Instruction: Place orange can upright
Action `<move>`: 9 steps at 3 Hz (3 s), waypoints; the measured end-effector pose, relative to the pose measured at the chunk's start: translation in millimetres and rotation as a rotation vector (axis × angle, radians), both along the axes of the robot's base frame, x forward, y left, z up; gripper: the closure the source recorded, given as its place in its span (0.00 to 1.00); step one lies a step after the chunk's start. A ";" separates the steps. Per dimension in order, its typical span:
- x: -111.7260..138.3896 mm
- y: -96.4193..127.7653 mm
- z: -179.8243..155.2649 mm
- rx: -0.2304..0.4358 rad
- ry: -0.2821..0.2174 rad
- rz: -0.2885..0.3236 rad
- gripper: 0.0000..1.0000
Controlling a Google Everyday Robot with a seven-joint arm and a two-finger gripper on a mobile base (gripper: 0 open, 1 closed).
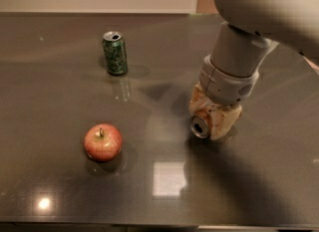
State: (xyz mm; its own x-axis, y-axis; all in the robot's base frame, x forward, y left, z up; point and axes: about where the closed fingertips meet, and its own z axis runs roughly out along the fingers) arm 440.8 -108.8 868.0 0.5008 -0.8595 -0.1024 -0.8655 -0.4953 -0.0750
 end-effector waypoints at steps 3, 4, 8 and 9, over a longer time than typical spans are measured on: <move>-1.3 31.9 82.0 0.351 0.135 -0.090 1.00; 6.8 39.1 96.6 0.525 0.225 -0.149 1.00; 39.4 17.9 88.8 1.023 0.510 -0.419 1.00; 49.3 8.1 80.5 1.106 0.535 -0.433 1.00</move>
Offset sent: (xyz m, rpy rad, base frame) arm -0.0166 0.0348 0.1016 0.3596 0.1774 -0.0847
